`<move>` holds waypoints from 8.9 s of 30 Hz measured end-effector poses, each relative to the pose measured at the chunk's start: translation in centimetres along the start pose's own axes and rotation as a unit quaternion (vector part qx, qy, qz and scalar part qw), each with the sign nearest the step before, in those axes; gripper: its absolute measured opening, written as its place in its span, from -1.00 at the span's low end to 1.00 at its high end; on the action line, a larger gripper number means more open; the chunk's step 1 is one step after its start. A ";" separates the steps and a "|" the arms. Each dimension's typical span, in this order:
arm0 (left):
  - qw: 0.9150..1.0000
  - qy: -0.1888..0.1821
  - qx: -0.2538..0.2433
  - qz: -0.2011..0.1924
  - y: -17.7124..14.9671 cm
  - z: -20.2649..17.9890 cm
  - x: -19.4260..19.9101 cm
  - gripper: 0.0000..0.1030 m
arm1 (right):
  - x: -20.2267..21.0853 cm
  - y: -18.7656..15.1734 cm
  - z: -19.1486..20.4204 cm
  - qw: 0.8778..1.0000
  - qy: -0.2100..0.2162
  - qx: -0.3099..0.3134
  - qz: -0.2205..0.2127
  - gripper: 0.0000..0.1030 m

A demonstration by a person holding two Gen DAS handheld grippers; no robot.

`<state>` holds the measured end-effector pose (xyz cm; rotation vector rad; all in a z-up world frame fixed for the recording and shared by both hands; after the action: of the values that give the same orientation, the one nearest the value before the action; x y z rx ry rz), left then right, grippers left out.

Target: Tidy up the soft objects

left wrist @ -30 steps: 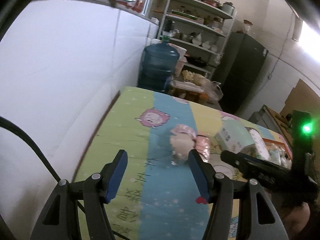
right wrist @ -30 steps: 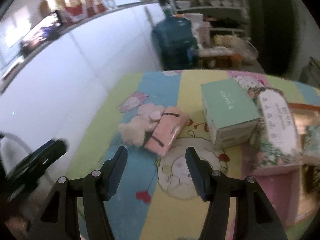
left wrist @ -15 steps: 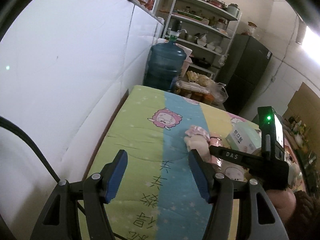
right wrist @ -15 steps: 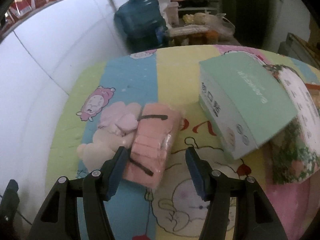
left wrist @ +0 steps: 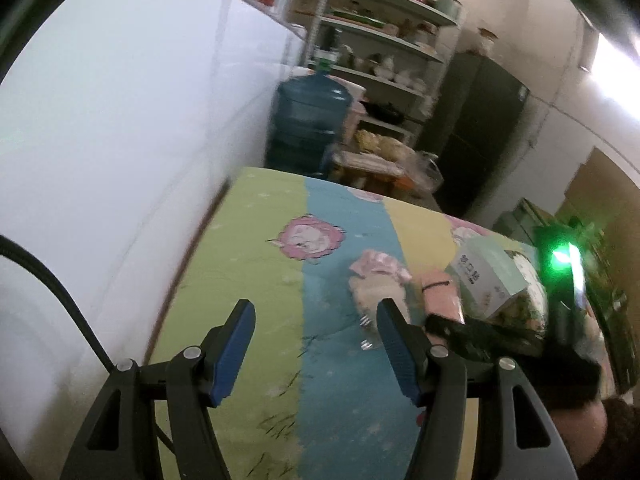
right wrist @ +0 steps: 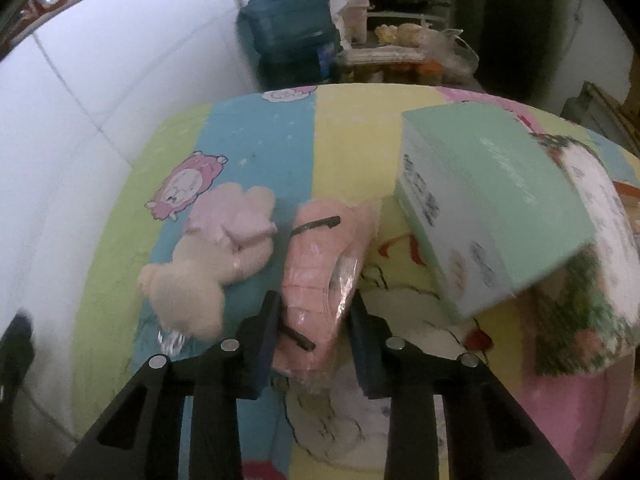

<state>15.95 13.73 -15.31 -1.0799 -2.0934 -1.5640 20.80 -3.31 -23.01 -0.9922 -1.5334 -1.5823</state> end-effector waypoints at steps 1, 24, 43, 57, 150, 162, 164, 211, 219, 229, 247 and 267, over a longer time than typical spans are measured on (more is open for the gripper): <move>1.000 -0.005 -0.007 0.007 0.2 -0.4 -0.6 0.22 | 0.9 -0.6 -0.5 1.000 0.006 0.000 -0.004 -0.38; 0.990 0.001 -0.079 0.121 -0.9 -3.4 -13.7 0.31 | 9.7 -4.8 -10.2 0.997 -0.007 -0.058 -0.056 -0.37; 0.994 0.007 -0.070 0.079 -0.4 -6.7 -8.0 -0.06 | 11.4 -4.6 -11.7 0.995 0.007 -0.066 -0.075 -0.37; 0.996 0.026 -0.067 0.055 -0.5 -10.7 -1.9 -0.06 | 16.1 -5.3 -12.4 0.991 0.013 -0.065 -0.119 -0.37; 0.977 -0.090 -0.119 0.151 -9.5 -41.6 -15.8 -0.06 | 13.0 -6.2 -43.9 0.986 -0.028 -0.141 -0.080 -0.37; 0.976 -0.085 -0.125 0.160 -10.4 -41.9 -16.6 -0.06 | 11.5 -6.9 -44.3 0.988 -0.021 -0.138 -0.064 -0.37; 0.975 -0.085 -0.125 0.161 -10.4 -41.9 -16.8 -0.06 | 11.3 -6.8 -44.2 0.989 -0.022 -0.135 -0.063 -0.37; 0.969 -0.119 -0.113 0.183 -10.9 -41.2 -18.9 0.32 | 7.2 -6.5 -43.0 0.991 0.015 -0.128 -0.024 -0.27; 0.973 -0.125 -0.107 0.163 -10.0 -40.7 -17.6 0.42 | 7.5 -6.5 -43.2 0.991 0.006 -0.130 -0.025 0.03; 0.975 -0.142 -0.110 0.133 -8.7 -40.3 -15.3 0.68 | 8.9 -6.6 -43.0 0.990 -0.005 -0.135 -0.038 0.23; 0.984 -0.112 -0.128 0.057 -5.7 -37.7 -8.8 0.67 | 13.3 -7.5 -40.3 0.985 -0.031 -0.150 -0.075 0.37; 0.990 0.015 -0.139 -0.035 -4.2 -30.4 1.0 0.53 | 19.9 -8.3 -30.8 0.981 -0.059 -0.116 -0.143 0.39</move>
<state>6.69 -14.27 -6.72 -1.0717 -1.9523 -1.9379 2.90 -33.33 -9.06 -1.0420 -1.6577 -1.9696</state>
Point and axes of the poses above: each gripper's, at about its wrist camera, not at the fingertips, and x roughly against the way its jaws point, z to its left, y to its top, the point moved 7 cm from there along -x, roughly the way its jaws point, and after that the axes turned 11 degrees about -y, right-handed, at the moved point
